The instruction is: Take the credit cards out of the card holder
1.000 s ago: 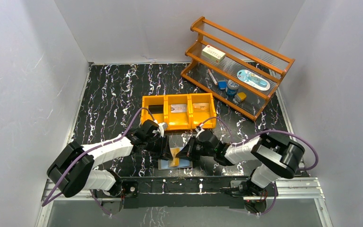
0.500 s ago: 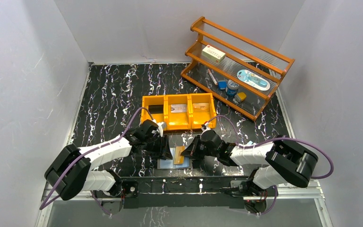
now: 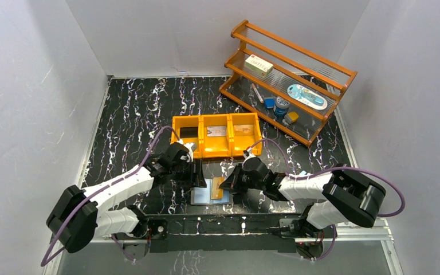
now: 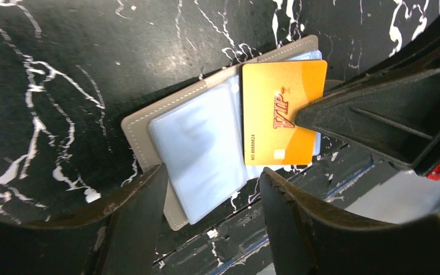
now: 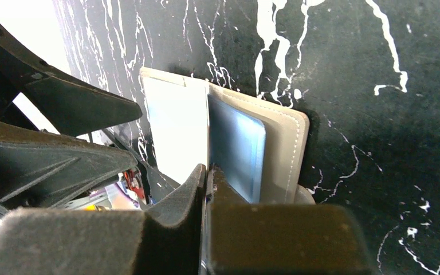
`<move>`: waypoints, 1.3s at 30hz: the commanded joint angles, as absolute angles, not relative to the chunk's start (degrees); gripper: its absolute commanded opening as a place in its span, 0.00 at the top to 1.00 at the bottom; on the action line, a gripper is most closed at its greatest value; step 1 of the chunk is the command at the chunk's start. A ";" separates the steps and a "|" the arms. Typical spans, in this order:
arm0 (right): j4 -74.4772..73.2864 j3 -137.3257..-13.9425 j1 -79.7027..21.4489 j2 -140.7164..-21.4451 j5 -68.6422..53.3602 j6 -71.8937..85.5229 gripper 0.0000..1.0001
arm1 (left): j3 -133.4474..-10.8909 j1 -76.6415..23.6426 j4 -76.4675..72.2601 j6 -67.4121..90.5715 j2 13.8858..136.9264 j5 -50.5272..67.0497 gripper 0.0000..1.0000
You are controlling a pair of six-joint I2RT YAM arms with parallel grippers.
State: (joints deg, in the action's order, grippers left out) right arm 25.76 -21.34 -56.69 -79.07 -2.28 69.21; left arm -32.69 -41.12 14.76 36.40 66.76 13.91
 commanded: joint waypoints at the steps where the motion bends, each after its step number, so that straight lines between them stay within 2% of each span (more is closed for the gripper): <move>1: 23.06 -24.26 -56.69 -77.33 -0.01 66.37 1.00 | -35.89 -41.37 20.06 35.62 63.74 7.53 0.39; 17: 13.51 -28.43 -56.69 -66.32 8.08 54.05 1.00 | -43.79 -41.39 32.34 28.13 60.71 -10.58 0.28; 22: 8.21 -30.28 -56.68 -60.46 16.02 43.91 1.00 | -45.17 -40.68 33.11 22.86 62.92 -14.84 0.15; 27: 0.26 -36.24 -56.24 -56.46 28.67 30.46 1.00 | -43.27 -32.16 29.15 22.45 61.54 -6.61 0.05; 31: -2.91 -41.34 -54.47 -57.09 35.58 20.54 1.00 | -42.99 -29.76 28.04 23.36 58.18 -7.53 0.02; 39: -1.47 -45.94 -46.63 -60.93 28.67 8.81 1.00 | -42.21 -29.71 28.65 24.39 52.14 -16.20 0.02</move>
